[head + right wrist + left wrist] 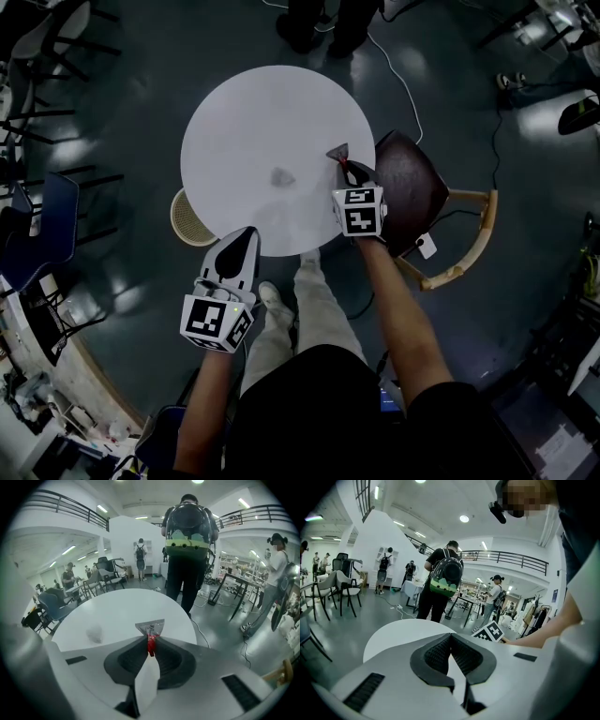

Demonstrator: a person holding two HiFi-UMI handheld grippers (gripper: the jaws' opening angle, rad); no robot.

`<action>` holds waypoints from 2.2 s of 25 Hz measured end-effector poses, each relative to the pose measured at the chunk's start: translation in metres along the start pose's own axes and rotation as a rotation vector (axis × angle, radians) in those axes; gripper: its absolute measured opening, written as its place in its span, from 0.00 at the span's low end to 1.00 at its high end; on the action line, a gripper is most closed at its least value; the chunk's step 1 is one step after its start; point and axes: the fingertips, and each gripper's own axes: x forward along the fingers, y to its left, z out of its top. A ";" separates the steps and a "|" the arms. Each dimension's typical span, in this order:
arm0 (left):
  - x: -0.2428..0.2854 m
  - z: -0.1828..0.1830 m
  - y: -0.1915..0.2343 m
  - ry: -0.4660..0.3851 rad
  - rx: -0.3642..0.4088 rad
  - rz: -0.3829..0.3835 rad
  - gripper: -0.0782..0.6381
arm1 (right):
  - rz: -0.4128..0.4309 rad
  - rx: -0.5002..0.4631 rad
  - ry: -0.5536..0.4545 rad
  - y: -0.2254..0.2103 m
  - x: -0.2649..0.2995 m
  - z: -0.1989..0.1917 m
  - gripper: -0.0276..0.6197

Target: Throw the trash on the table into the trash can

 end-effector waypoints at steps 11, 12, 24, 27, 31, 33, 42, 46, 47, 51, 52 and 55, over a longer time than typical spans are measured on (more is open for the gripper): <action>-0.022 0.044 -0.009 -0.080 0.038 0.020 0.13 | 0.041 -0.057 -0.120 0.020 -0.062 0.060 0.13; -0.024 0.049 -0.012 -0.091 0.045 0.017 0.13 | 0.045 -0.063 -0.134 0.023 -0.070 0.066 0.13; -0.058 0.112 -0.017 -0.218 0.091 0.057 0.13 | 0.098 -0.140 -0.345 0.058 -0.153 0.165 0.13; -0.072 0.127 -0.016 -0.256 0.084 0.075 0.13 | 0.130 -0.163 -0.391 0.073 -0.174 0.185 0.13; -0.090 0.146 -0.017 -0.308 0.099 0.111 0.13 | 0.169 -0.204 -0.462 0.091 -0.202 0.214 0.13; -0.099 0.156 -0.015 -0.333 0.112 0.137 0.13 | 0.194 -0.221 -0.505 0.102 -0.217 0.230 0.13; -0.136 0.177 -0.003 -0.391 0.138 0.225 0.13 | 0.325 -0.272 -0.624 0.160 -0.265 0.268 0.13; -0.143 0.179 0.003 -0.407 0.127 0.264 0.13 | 0.369 -0.296 -0.647 0.175 -0.270 0.274 0.13; -0.146 0.179 0.005 -0.412 0.120 0.272 0.13 | 0.377 -0.304 -0.651 0.180 -0.271 0.275 0.13; -0.159 0.182 0.010 -0.433 0.067 0.282 0.13 | 0.406 -0.312 -0.665 0.197 -0.277 0.279 0.13; -0.161 0.184 0.009 -0.441 0.063 0.280 0.13 | 0.413 -0.311 -0.668 0.200 -0.277 0.280 0.13; -0.166 0.190 0.009 -0.452 0.077 0.276 0.13 | 0.428 -0.311 -0.676 0.211 -0.279 0.284 0.14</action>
